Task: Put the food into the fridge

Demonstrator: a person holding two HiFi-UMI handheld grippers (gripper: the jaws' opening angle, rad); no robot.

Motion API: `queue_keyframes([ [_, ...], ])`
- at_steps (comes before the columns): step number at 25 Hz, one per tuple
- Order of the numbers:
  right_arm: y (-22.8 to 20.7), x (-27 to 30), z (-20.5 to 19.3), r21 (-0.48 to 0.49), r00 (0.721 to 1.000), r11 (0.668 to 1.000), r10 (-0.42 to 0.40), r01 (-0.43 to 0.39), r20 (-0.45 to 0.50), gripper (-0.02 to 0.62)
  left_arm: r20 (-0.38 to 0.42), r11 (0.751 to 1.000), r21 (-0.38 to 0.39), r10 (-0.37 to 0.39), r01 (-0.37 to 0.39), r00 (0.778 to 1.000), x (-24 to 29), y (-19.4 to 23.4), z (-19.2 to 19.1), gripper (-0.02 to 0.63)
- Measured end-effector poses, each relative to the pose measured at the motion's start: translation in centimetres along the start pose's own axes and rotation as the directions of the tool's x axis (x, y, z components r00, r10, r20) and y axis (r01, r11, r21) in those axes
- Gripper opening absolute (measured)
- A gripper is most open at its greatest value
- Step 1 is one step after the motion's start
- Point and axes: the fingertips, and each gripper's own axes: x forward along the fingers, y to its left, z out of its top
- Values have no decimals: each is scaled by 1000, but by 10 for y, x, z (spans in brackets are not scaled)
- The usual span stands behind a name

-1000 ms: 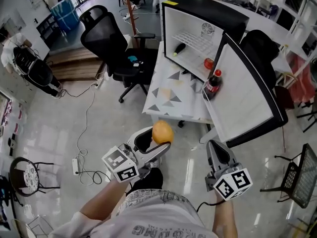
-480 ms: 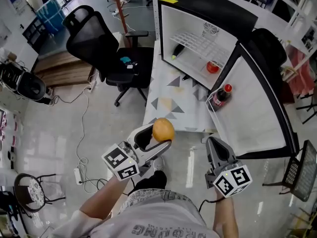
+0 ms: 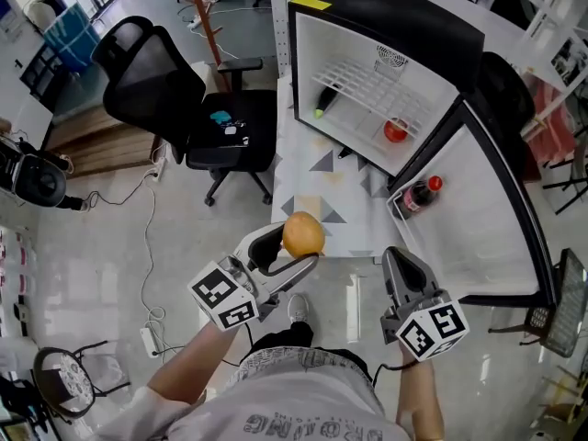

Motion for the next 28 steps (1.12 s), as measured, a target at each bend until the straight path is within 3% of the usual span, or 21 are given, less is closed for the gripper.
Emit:
queue_keyframes([
  [15,4,36,16,-3,999,1000,-29,29,13,2,-8,998,46,-53,53,999,13,26,23,304],
  [28,-22,56,47,-24,997,999,-31,33,67,2,-44,988,120,-92,97,995,70,43,38,304],
])
